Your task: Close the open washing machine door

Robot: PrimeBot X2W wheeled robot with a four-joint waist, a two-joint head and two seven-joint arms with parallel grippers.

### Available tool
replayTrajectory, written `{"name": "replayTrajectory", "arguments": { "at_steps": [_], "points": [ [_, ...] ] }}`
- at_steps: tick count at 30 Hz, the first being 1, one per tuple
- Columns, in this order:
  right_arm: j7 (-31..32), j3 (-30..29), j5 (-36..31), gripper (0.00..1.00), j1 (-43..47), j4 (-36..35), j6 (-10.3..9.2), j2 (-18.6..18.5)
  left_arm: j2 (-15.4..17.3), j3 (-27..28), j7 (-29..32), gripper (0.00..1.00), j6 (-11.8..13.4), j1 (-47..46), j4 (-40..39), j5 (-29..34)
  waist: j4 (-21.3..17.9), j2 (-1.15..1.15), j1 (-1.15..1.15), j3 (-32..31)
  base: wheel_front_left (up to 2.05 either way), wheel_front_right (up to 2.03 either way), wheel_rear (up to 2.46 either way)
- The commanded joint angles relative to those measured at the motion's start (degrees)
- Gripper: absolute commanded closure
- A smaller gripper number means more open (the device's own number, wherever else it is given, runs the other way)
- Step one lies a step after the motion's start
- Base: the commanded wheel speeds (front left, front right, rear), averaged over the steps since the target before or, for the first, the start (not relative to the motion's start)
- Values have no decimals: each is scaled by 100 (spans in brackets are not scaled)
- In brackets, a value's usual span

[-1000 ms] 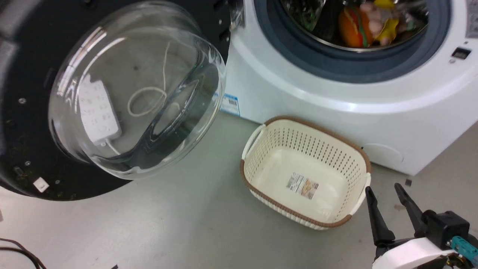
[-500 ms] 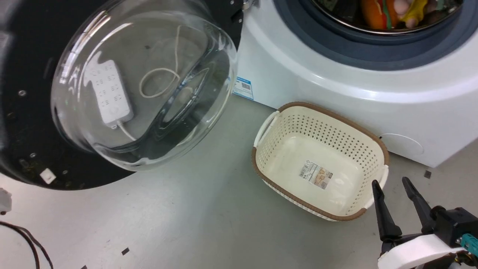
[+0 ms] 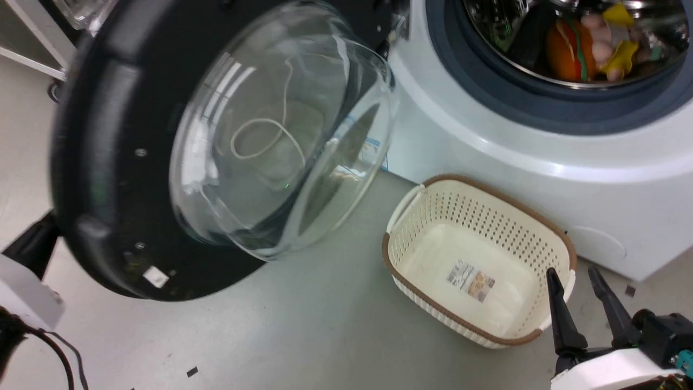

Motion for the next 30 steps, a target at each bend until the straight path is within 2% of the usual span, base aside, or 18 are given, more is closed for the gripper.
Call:
{"name": "replayTrajectory", "arguments": {
  "at_steps": [1,10,14,22,29,30],
  "points": [
    [-111,-12,97,0,-4,96,5,5,183,-170,45,100,-56,85,-185,-263,54,0,0,-147,0,0,0],
    [-538,-62,435,0,37,616,6,5,814,-1202,62,100,-112,330,-1166,-906,81,0,0,-559,0,0,0],
    [-645,-83,517,0,66,779,6,5,892,-1553,28,100,-123,338,-1439,-973,57,0,0,-700,0,0,0],
    [-818,-159,617,0,67,1047,6,5,451,-2703,-229,100,-123,-43,-1883,-959,-259,0,0,-907,0,0,0],
    [-857,-131,607,0,-31,1034,6,5,-222,-3568,-473,100,-123,-577,-1553,-829,-810,0,0,-852,0,0,0],
    [-857,-131,607,0,-31,1034,6,5,-222,-3568,-473,100,-123,-577,-1553,-829,-810,0,0,-852,0,0,0]
  ]
}}
